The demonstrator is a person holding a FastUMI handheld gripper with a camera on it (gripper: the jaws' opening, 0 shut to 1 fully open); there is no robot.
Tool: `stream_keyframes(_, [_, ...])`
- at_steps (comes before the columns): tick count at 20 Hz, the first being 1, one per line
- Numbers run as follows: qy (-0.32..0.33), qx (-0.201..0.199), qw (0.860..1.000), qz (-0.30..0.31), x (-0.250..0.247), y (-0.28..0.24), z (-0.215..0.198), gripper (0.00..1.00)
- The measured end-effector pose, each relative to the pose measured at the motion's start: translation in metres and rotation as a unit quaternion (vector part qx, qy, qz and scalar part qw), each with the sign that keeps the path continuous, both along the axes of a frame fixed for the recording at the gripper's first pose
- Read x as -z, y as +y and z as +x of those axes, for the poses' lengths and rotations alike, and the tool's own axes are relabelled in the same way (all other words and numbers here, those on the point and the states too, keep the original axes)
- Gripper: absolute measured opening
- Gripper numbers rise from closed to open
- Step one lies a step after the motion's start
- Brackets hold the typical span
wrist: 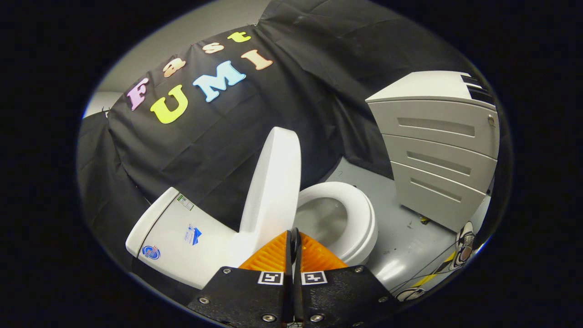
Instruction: Open the toilet lid.
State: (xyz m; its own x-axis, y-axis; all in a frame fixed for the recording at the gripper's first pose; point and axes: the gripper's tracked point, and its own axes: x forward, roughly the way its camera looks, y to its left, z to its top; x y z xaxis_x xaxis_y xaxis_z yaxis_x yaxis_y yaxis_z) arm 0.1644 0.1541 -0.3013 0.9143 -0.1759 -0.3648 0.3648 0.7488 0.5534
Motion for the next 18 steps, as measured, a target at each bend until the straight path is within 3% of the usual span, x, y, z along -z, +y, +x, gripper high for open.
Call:
stream_keyframes(7, [0.022, 0.003, 0.996, -0.086, -0.029, 0.021, 0.002, 0.0])
stream_keyframes(18, [0.028, -0.014, 0.977, -0.211, -0.08, 0.071, 0.009, 0.0])
